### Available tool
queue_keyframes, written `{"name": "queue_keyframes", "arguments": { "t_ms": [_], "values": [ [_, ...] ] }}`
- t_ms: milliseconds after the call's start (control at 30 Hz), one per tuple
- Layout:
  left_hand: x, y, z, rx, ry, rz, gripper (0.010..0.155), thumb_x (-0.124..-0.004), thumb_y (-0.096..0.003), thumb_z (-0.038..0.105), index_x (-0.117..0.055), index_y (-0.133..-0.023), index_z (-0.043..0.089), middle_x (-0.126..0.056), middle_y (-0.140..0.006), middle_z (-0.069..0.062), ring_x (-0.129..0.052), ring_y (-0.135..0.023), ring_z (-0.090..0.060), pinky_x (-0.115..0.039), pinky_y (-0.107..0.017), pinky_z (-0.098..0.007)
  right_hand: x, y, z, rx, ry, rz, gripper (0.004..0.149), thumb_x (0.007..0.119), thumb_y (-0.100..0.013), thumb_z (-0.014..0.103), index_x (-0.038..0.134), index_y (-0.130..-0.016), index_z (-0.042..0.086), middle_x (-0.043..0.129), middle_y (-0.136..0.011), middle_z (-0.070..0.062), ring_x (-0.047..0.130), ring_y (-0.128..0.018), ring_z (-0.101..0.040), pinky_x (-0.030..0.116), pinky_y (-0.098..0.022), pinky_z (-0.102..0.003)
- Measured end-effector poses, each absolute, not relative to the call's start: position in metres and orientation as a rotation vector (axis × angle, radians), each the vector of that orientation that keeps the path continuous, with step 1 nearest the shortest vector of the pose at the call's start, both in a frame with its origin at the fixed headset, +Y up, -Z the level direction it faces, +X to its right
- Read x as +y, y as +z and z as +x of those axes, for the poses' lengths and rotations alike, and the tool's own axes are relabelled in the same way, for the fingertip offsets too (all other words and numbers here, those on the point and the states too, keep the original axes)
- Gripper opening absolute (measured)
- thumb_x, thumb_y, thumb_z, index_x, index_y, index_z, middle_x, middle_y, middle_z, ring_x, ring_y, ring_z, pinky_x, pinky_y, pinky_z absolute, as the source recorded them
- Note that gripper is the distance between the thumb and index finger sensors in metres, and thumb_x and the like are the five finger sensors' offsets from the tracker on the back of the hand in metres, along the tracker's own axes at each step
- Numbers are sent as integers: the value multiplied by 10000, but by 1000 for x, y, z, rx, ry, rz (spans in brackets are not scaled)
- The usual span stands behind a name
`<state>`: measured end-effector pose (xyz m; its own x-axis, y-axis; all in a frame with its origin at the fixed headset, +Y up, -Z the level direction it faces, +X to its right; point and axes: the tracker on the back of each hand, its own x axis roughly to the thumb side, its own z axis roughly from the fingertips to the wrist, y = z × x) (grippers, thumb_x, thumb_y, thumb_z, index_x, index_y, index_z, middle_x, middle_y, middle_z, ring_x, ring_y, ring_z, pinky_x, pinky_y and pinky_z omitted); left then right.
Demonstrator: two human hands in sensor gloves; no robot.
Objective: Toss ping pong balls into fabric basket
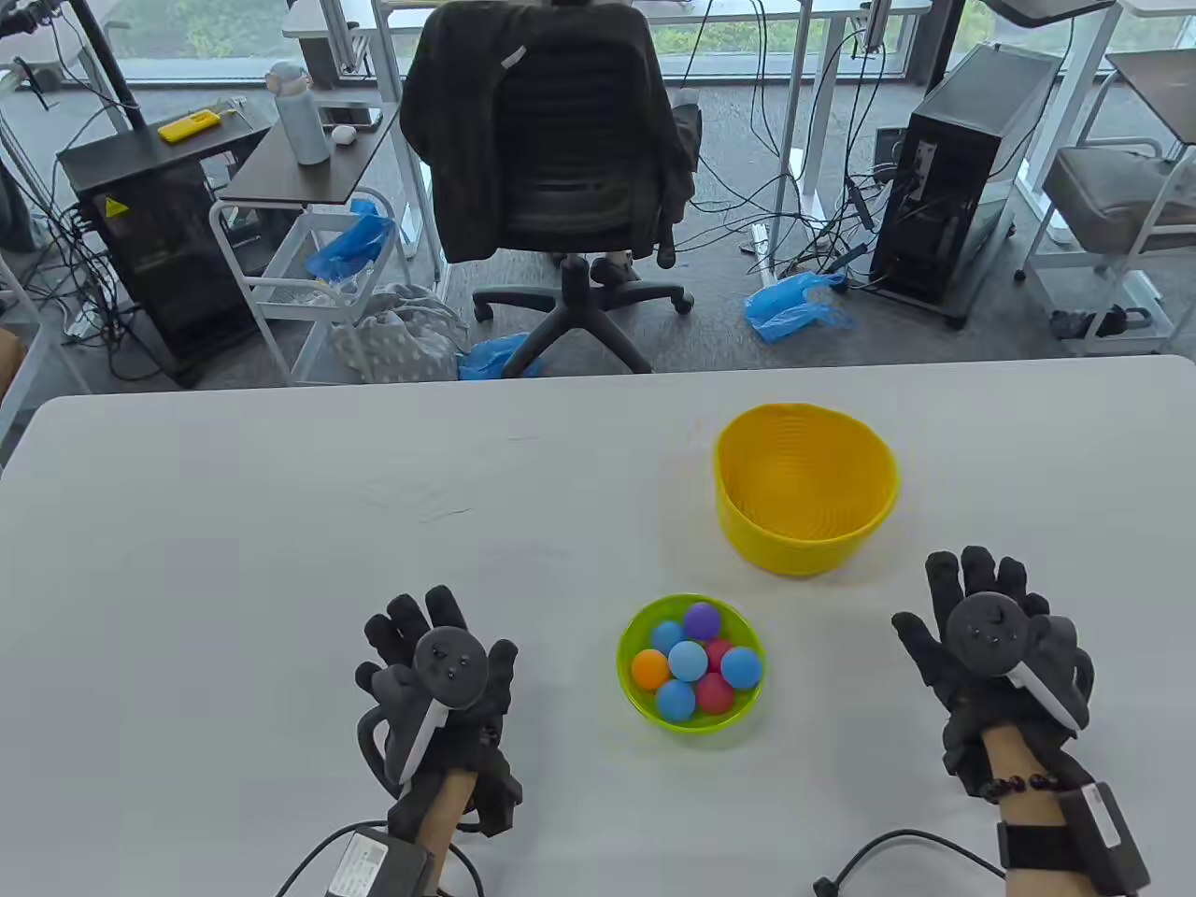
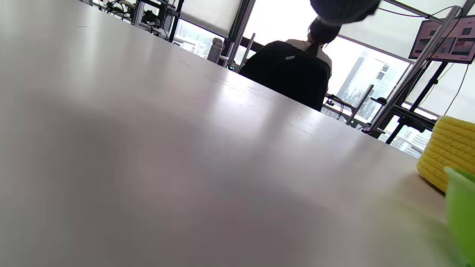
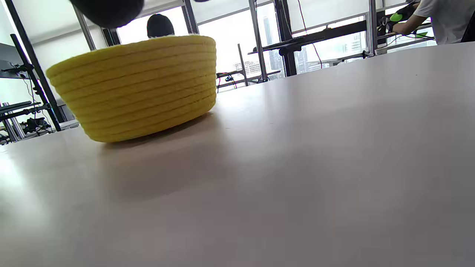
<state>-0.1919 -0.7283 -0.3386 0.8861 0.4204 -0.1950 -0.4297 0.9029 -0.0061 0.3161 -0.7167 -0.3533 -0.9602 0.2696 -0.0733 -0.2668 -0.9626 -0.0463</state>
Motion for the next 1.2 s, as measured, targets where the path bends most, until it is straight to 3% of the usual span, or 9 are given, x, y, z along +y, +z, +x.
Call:
{"name": "queue_keyframes", "arguments": {
  "t_ms": [800,967,1200],
  "values": [
    [-726,-337,-193,189,448,-34,841,-646,-591,509,-112,-1139,159,33,-1163,-209,46,-1040,-518,-80,-685,-781,-701,-345,305,-226,2803,-4,758,628,-558,551,308,-1154,209,223,-1216,-196,196,-1049,-543,271,-705,-729],
    [-727,-338,-193,190,444,-37,840,-646,-591,509,-116,-1140,157,31,-1164,-212,41,-1041,-520,-83,-685,-781,-697,-342,299,-267,2760,47,750,633,-557,550,345,-1153,197,276,-1210,-216,309,-1044,-565,344,-707,-736],
    [-728,-338,-190,184,432,-40,840,-645,-590,510,-120,-1141,155,27,-1164,-214,35,-1042,-522,-86,-686,-782,-681,-331,267,-367,2616,281,747,685,-547,546,440,-1139,161,426,-1182,-246,542,-999,-560,525,-716,-681]
  ]
}}
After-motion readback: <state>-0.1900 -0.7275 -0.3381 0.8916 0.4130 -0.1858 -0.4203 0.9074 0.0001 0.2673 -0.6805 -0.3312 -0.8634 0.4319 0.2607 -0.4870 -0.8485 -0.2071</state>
